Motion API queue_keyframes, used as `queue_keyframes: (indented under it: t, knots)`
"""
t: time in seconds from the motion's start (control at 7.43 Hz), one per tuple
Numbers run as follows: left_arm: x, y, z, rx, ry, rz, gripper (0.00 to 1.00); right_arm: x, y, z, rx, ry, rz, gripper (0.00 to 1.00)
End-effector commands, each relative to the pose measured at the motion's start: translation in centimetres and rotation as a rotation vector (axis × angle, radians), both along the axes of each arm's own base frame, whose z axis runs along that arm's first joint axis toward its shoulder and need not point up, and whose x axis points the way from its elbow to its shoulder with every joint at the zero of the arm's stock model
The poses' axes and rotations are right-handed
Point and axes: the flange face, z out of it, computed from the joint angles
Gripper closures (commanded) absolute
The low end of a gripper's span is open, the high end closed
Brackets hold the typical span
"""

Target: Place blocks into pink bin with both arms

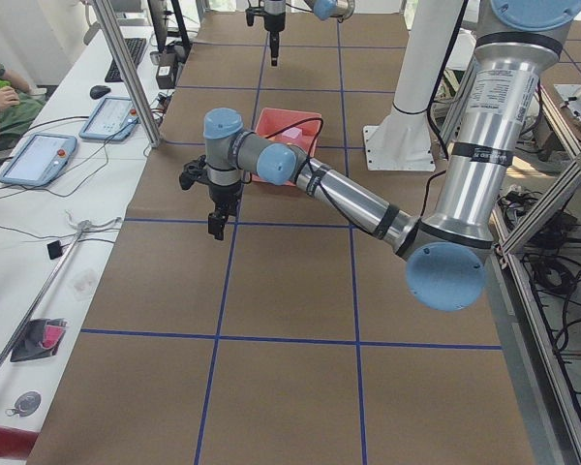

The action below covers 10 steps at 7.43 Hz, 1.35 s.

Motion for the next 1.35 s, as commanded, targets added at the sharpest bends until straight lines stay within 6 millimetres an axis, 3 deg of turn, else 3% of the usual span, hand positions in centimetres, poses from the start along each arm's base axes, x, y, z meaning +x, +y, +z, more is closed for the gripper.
queue_keyframes:
  t: [0.0,0.13,0.27,0.4,0.54,0.81,1.08,1.21]
  knots:
    - [-1.8,1.0,2.1,-0.027,-0.01,-0.021,0.0,11.1,-2.1,8.7,-0.035,0.017,-0.08,0.0]
    - [-4.0,3.4,5.4,-0.079,-0.022,-0.048,0.0,13.2,-2.9,9.6,0.016,-0.02,-0.053,0.0]
    - [-6.7,4.0,7.4,-0.071,-0.03,-0.058,0.0,14.0,-3.0,15.1,-0.025,0.0,-0.037,0.0]
    - [-9.8,5.6,9.9,-0.045,-0.046,-0.004,0.0,17.8,-5.7,20.2,-0.087,0.005,0.036,0.0]
    - [-12.3,6.9,12.1,-0.075,-0.031,-0.017,0.0,21.1,-5.0,25.9,-0.12,0.018,0.01,0.0]
    - [-14.5,9.0,16.3,-0.128,0.051,-0.01,0.0,28.7,-1.3,34.5,-0.072,0.034,-0.07,0.0]
    - [-15.3,10.7,18.1,-0.132,0.048,0.012,0.0,29.7,1.4,39.3,-0.098,0.038,-0.056,0.0]
    - [-15.5,11.0,18.2,-0.136,0.048,0.007,0.0,31.1,1.2,40.5,-0.174,0.043,0.045,0.0]
